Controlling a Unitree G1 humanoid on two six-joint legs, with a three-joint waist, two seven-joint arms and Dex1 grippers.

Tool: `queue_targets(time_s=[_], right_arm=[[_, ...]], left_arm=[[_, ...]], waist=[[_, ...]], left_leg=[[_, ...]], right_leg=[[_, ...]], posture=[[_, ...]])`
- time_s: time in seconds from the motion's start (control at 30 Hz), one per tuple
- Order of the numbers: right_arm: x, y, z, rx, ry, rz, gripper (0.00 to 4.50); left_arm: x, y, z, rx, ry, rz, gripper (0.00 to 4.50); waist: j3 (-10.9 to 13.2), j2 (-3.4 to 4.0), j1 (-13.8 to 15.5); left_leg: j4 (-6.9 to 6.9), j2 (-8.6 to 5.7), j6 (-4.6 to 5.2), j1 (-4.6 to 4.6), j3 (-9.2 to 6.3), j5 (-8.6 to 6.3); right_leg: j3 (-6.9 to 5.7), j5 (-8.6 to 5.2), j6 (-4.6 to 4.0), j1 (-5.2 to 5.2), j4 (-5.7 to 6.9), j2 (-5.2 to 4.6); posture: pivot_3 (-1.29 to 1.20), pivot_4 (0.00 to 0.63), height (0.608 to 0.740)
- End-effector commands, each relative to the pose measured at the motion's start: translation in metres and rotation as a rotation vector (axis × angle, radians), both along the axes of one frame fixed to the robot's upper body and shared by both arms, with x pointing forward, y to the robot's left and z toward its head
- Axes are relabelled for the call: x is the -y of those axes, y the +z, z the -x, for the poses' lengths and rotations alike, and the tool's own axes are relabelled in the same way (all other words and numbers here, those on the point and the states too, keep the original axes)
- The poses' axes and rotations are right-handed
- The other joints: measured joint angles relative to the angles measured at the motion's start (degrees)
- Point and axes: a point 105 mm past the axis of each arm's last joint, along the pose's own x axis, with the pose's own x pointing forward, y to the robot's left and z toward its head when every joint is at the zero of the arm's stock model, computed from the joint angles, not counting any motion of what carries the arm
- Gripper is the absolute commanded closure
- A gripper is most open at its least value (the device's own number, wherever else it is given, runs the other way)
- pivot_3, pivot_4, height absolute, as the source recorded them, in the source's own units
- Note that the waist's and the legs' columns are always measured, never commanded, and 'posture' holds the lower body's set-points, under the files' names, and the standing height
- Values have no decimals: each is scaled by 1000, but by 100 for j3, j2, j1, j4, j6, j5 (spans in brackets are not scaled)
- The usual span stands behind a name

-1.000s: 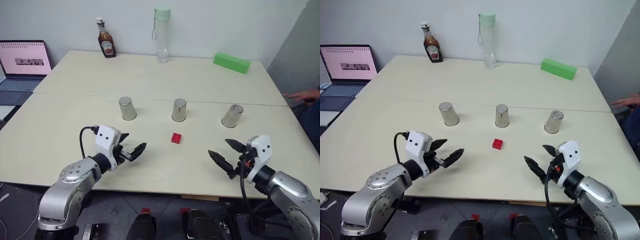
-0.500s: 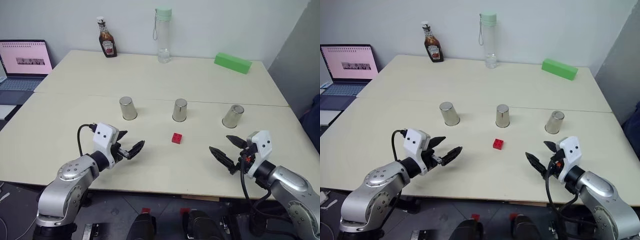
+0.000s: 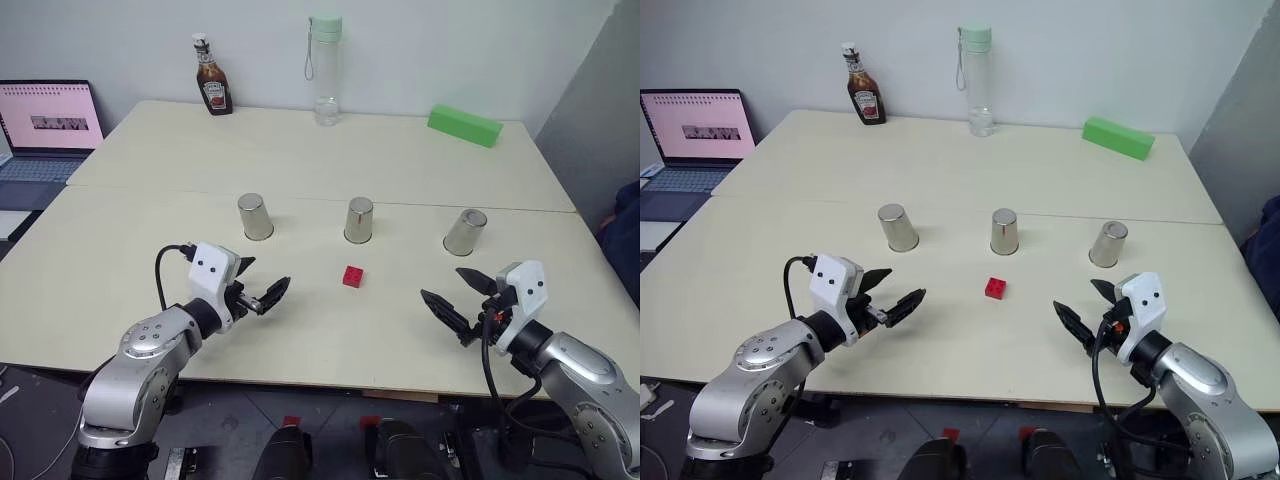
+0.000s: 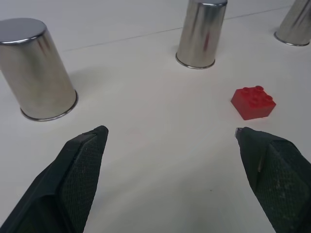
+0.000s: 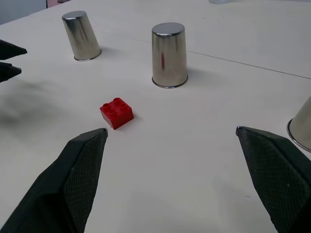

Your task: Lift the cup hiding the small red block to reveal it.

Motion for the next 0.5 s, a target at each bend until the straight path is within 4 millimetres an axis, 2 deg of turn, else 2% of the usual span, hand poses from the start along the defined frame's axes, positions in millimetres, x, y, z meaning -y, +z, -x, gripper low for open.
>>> queue_targets(time_s=[0.03,0.5], right_arm=[[-3,10,0,43,10,-3,0],[0,9,-1,43,-9,-7,0]], left_arm=[[-1,9,1,39,-5,1,21],[2,11,0,38,-14,10,21]], waist=[[0,0,0],[0,0,0]], left_leg=[[0,0,0,0,0,0],[0,0,0,0,0,0]], right_leg=[[1,0,0,0,0,0],[1,1,1,0,1,0]], posture=[[0,150,740],[0,150,740]])
